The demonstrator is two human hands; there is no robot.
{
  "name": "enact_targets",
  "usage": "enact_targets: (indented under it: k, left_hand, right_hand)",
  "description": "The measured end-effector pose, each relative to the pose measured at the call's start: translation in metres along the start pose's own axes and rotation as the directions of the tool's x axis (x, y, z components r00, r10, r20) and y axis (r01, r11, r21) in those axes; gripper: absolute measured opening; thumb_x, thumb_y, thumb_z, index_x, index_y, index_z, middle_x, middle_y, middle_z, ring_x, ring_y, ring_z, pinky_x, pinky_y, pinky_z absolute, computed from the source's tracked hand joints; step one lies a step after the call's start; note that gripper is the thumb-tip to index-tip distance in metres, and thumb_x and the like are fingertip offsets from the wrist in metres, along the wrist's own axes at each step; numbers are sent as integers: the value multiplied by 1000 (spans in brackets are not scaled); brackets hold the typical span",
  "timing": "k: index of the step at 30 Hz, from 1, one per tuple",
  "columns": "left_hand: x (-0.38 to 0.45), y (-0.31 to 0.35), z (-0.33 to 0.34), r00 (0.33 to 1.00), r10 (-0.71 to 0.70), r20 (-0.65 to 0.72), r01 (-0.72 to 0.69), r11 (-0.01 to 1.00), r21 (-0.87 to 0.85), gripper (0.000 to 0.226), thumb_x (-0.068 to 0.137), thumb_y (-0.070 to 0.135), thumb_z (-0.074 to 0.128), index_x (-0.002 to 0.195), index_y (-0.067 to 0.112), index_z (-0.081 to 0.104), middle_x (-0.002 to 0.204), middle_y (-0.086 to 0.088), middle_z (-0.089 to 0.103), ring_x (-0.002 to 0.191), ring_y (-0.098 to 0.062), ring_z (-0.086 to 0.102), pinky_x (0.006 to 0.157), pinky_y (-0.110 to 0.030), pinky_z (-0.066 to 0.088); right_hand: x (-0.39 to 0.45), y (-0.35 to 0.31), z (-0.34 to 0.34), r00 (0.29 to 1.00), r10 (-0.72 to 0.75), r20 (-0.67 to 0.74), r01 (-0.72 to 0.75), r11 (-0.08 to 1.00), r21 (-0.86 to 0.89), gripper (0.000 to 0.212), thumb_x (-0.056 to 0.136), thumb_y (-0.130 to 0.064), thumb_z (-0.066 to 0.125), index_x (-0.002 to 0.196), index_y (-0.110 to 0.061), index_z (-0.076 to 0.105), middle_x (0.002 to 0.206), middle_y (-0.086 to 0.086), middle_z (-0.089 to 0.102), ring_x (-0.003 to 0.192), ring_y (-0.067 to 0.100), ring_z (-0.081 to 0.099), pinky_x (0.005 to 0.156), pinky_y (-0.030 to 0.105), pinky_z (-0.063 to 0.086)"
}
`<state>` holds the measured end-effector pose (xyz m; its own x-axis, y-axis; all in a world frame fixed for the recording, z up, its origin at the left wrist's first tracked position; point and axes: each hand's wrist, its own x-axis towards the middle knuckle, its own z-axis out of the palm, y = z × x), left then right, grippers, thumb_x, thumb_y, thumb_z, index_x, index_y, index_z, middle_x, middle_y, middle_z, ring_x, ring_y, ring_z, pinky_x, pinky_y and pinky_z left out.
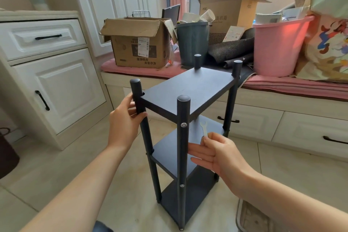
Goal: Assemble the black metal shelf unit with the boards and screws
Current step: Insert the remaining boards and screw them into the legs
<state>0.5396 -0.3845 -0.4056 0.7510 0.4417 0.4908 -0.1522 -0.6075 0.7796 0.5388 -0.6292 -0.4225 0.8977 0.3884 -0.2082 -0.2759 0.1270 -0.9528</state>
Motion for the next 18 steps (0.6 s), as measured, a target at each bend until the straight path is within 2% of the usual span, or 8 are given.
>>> enact_targets:
  k: [2,5,7,10,13,15,18]
  left_hand:
    - [1,1,-1,1000,-13,-3,13,1000,6,66,88,1,73,146,22,50,112,1,66,92,-8,66,88,-23,54]
    - [3,2,-4,999,-23,-26,23,1000,-4,73,90,2,72,152,25,41,114,6,61,84,4,63,70,-8,50]
    - [1,4,-6,999,-33,-40,32,999,-8,73,90,2,71,152,24,40,117,7,60,85,6,62,63,-4,48]
    - [-7,14,-9,995,-47,-89,43,998,-38,66,90,5,72,148,19,43,125,7,59,94,1,63,65,1,45]
    - [-20,30,-11,990,4,-142,-9,999,-38,56,89,7,71,138,25,51,126,9,56,102,-3,60,66,3,42]
    - [-29,40,-11,995,27,-92,-38,992,-120,46,89,11,71,128,30,56,117,13,61,97,2,64,67,0,44]
    - [-40,53,-9,994,80,77,-64,980,-187,34,90,14,72,117,33,63,114,11,66,90,0,69,69,-5,48]
  right_hand:
    - [0,-2,1,1000,-3,11,3,1000,-18,23,105,-17,43,84,-9,49,101,10,76,96,25,73,93,47,56]
    - [-1,-5,0,999,-28,41,32,996,-88,23,105,-18,44,86,-9,54,98,6,77,95,21,73,91,43,57]
    - [-2,-6,-1,995,-84,60,94,977,-189,22,103,-20,47,89,-9,59,97,2,77,94,17,74,88,37,59]
    - [-1,-7,-3,977,-199,73,212,914,-347,20,100,-20,52,91,-10,66,92,-5,77,89,10,73,79,25,59]
    - [1,-7,-6,949,-307,68,303,835,-459,17,98,-17,57,91,-10,71,84,-4,77,83,9,72,76,24,59]
    - [2,-8,-9,925,-373,74,356,783,-511,15,96,-14,60,93,-9,74,80,-2,76,79,11,72,77,25,58]
    - [3,-9,-12,875,-473,106,434,668,-605,15,95,-14,62,98,-9,76,79,-5,75,77,7,70,77,19,56]
